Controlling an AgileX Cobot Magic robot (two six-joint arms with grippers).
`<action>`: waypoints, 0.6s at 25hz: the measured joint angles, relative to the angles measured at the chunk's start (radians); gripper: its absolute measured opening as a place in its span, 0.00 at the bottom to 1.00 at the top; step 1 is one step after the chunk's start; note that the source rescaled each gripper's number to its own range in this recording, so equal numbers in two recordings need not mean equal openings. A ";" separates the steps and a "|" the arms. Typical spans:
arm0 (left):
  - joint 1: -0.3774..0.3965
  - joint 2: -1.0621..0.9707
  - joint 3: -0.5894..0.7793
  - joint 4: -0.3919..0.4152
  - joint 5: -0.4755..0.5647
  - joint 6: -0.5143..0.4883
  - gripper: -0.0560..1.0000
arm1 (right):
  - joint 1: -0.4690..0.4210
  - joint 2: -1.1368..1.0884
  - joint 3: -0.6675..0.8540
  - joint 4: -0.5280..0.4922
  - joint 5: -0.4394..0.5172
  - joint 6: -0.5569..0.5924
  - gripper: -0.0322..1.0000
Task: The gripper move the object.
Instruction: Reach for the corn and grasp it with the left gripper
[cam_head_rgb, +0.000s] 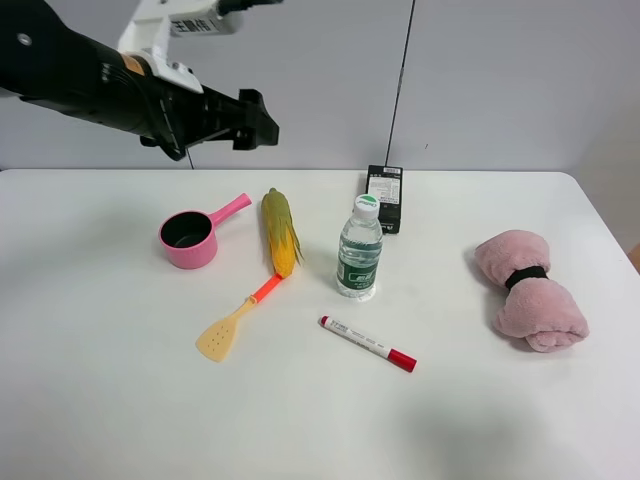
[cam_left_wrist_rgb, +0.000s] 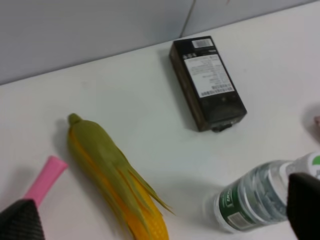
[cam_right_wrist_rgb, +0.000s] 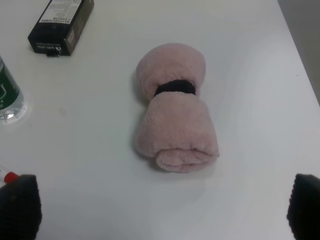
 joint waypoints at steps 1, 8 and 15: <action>-0.009 0.025 -0.003 0.001 -0.010 -0.001 1.00 | 0.000 0.000 0.000 0.000 0.000 0.000 1.00; -0.017 0.183 -0.009 0.065 -0.074 -0.130 1.00 | 0.000 0.000 0.000 0.000 0.000 0.000 1.00; -0.023 0.294 -0.009 0.287 -0.132 -0.514 1.00 | 0.000 0.000 0.000 0.000 0.000 0.000 1.00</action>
